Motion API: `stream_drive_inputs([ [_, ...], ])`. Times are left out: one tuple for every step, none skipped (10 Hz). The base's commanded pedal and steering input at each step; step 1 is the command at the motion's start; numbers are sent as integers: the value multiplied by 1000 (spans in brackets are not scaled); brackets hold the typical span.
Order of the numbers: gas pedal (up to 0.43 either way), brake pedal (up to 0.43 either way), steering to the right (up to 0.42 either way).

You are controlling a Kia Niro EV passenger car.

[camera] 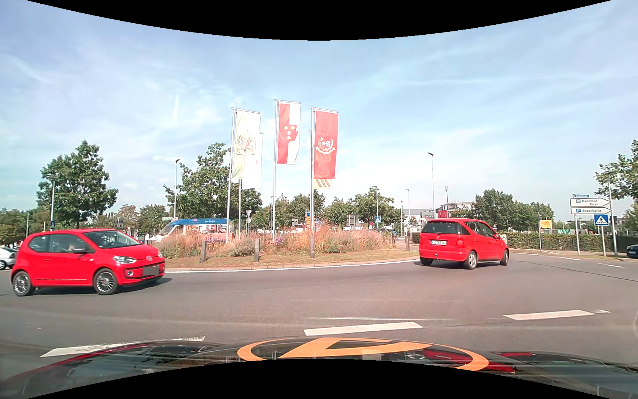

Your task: Follow the waypoints while adhering to traffic rules and regulations

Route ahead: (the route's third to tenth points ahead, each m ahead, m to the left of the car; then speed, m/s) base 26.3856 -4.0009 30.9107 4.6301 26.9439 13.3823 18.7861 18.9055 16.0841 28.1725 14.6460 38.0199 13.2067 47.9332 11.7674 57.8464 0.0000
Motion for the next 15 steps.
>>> stream_drive_inputs([
  [0, 171, 28],
  [0, 165, 28],
  [0, 165, 28],
  [0, 165, 28],
  [0, 165, 28],
  [0, 165, 28],
  [0, 165, 28],
  [0, 165, 29],
  [0, 165, 28],
  [0, 165, 28],
  [0, 165, 28],
  [0, 165, 28],
  [0, 165, 28],
  [0, 165, 28],
  [0, 165, 28],
])
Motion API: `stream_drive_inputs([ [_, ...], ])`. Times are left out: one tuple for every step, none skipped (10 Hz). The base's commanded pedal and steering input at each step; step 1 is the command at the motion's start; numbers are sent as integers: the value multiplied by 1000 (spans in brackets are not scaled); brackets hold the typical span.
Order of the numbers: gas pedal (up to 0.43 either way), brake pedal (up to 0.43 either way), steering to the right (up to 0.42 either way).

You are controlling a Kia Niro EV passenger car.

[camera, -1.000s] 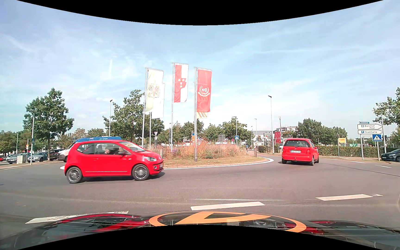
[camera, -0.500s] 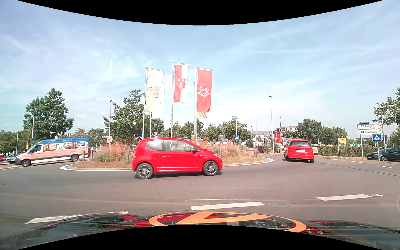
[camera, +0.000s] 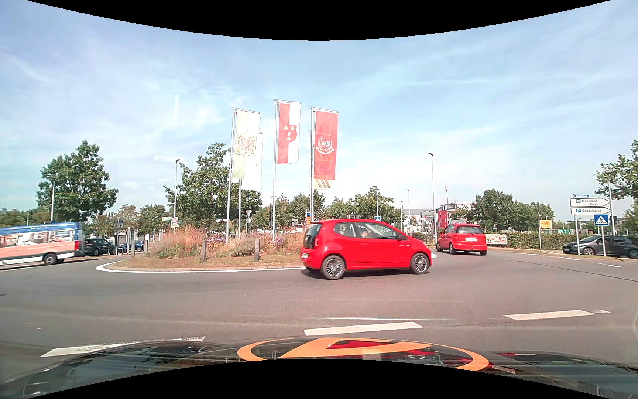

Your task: Follow the waypoints while adhering to traffic rules and regulations

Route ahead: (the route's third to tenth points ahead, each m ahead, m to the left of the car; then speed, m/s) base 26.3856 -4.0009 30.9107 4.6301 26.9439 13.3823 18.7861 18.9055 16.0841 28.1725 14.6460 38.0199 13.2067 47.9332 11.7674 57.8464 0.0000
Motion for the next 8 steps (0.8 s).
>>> stream_drive_inputs([
  [0, 165, 28],
  [0, 165, 28],
  [0, 165, 28],
  [0, 165, 28],
  [0, 165, 28],
  [0, 165, 28],
  [0, 165, 28],
  [0, 165, 28],
])
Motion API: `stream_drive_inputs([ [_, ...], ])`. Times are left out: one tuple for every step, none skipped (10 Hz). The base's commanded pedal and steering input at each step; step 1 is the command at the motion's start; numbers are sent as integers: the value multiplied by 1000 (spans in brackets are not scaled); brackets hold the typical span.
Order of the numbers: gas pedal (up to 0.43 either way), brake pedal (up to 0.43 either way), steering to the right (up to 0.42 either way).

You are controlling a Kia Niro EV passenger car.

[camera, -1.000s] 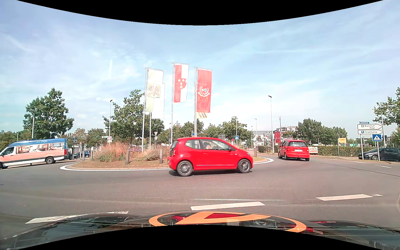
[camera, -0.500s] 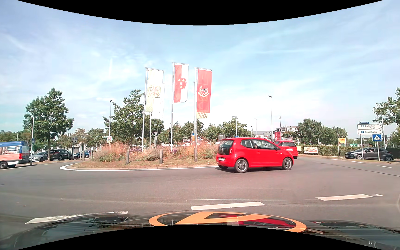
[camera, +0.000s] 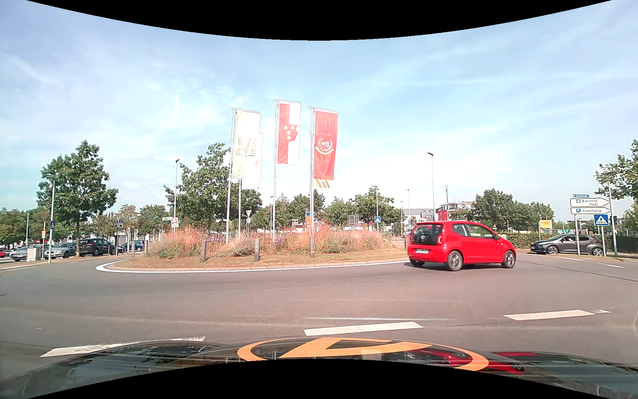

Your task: Follow the waypoints while adhering to traffic rules and regulations

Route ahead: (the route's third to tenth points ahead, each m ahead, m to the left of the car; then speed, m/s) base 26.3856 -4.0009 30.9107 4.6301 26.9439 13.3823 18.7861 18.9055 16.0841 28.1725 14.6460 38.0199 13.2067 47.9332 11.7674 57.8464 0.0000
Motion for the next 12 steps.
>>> stream_drive_inputs([
  [0, 165, 28],
  [0, 165, 29],
  [0, 165, 28],
  [0, 165, 28],
  [0, 165, 28],
  [0, 165, 28],
  [0, 165, 28],
  [0, 165, 28],
  [0, 165, 28],
  [0, 165, 28],
  [0, 165, 28],
  [0, 165, 28],
])
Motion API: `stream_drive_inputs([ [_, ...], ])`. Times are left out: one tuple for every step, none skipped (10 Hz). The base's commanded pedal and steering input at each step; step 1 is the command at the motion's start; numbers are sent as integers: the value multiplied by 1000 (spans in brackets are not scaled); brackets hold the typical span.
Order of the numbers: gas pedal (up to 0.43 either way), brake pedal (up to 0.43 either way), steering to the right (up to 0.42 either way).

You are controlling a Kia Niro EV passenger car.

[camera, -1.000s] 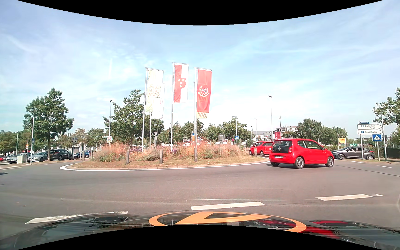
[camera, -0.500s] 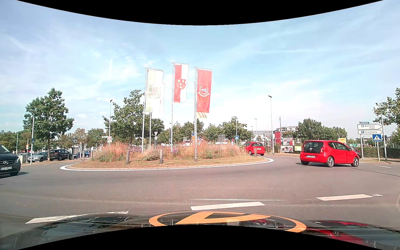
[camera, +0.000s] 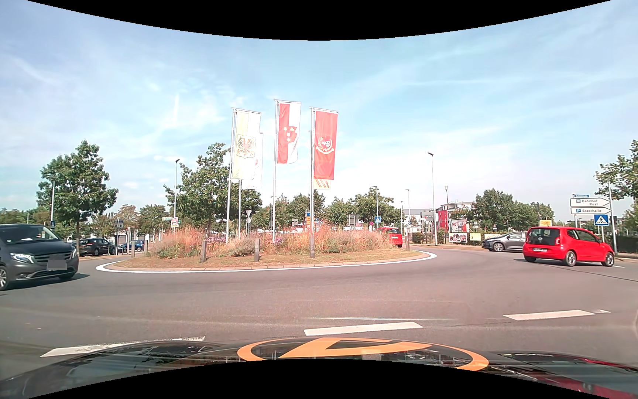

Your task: Follow the waypoints while adhering to traffic rules and regulations

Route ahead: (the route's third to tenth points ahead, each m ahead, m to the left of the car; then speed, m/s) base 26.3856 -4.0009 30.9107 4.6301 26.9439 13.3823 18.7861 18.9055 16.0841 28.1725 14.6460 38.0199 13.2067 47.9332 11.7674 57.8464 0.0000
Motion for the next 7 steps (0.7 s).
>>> stream_drive_inputs([
  [0, 165, 28],
  [0, 165, 28],
  [0, 165, 28],
  [0, 165, 28],
  [0, 165, 28],
  [0, 165, 28],
  [0, 165, 28],
])
